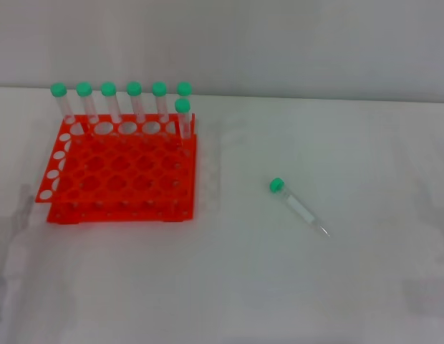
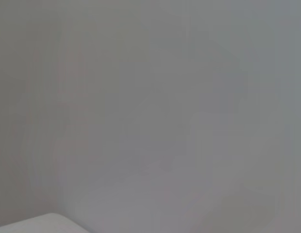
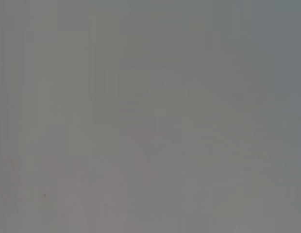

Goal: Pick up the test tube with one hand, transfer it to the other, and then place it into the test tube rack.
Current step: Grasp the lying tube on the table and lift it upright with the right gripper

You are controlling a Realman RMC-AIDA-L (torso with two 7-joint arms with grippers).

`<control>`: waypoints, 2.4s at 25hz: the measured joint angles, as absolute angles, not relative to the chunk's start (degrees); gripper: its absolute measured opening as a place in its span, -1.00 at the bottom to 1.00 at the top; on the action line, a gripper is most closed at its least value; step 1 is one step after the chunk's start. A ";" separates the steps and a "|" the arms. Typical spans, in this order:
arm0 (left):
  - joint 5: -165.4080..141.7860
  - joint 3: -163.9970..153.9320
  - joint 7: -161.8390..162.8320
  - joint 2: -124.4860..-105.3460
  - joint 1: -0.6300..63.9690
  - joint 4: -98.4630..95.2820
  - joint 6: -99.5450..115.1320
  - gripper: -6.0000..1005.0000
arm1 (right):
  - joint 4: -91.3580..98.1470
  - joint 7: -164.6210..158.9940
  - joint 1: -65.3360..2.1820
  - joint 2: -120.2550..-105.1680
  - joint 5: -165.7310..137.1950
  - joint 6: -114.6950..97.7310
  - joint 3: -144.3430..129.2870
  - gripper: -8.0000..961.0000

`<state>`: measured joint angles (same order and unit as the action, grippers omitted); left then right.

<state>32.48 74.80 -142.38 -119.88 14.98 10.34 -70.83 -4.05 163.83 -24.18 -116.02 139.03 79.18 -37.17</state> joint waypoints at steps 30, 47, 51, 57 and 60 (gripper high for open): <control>31.88 72.96 -145.37 -120.32 9.16 10.02 -78.86 0.75 | 20.46 127.55 -25.31 -115.00 123.59 72.23 -54.32 0.37; 31.82 72.68 -145.28 -120.02 10.95 10.48 -78.22 0.76 | 84.07 39.42 -32.52 -115.21 51.11 74.13 -73.39 0.35; 31.80 72.62 -145.28 -119.92 12.19 10.05 -77.62 0.76 | 88.28 26.43 -36.79 -115.33 41.53 78.42 -81.58 0.34; 31.71 69.91 -145.39 -119.88 13.44 10.43 -77.40 0.75 | 85.42 11.92 -42.31 -115.57 30.36 79.45 -92.76 0.34; 31.65 68.55 -145.44 -119.85 14.00 10.45 -77.38 0.74 | 80.61 8.44 -45.18 -115.98 28.77 79.10 -95.67 0.33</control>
